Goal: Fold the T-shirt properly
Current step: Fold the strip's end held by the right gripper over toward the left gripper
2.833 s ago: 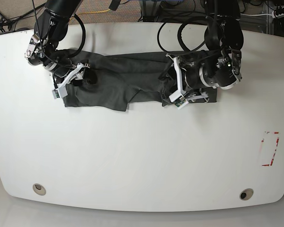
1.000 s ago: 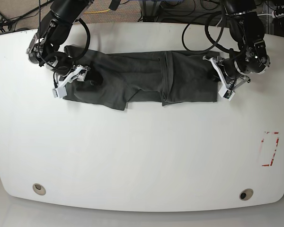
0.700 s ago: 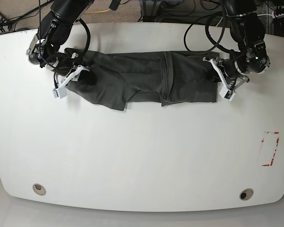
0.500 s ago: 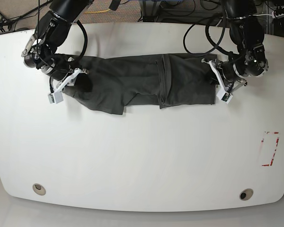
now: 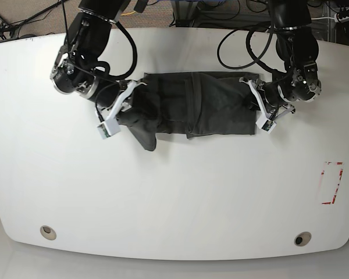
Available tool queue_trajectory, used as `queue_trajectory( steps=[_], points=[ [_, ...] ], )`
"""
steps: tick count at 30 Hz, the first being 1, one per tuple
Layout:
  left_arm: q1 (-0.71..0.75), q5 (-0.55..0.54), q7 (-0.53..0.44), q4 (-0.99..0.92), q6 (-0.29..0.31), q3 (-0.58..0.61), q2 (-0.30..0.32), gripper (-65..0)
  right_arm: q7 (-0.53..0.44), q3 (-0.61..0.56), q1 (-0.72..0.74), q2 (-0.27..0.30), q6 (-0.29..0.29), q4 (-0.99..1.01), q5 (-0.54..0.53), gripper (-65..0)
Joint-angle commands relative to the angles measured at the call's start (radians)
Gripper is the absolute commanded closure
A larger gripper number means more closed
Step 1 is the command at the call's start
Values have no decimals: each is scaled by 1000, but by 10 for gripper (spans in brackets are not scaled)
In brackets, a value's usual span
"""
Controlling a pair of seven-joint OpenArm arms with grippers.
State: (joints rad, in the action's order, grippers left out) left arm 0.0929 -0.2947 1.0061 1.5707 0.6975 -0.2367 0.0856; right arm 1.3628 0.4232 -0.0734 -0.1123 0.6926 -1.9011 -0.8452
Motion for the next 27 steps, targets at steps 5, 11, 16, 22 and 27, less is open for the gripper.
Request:
queue_trajectory(
  steps=[5,11,16,22,27],
  points=[
    [6,45,59,-6,1,36,-27,-68,-70,-177,56,-45,6,44,-30,0],
    [5,45,59,-6,1,32,-51,-68,-164,-314,67,-45,6,143,-30,0],
    [5,44,59,1,1,32,-56,-68,-168,-363,85,-45,6,173,-30,0],
    [5,39,59,3,1,32,-57,-69,-174,-376,100,-45,6,176,60,-304],
    [5,36,59,3,1,30,-57,-69,-188,-435,114,-42,6,168,99,-539]
  ],
)
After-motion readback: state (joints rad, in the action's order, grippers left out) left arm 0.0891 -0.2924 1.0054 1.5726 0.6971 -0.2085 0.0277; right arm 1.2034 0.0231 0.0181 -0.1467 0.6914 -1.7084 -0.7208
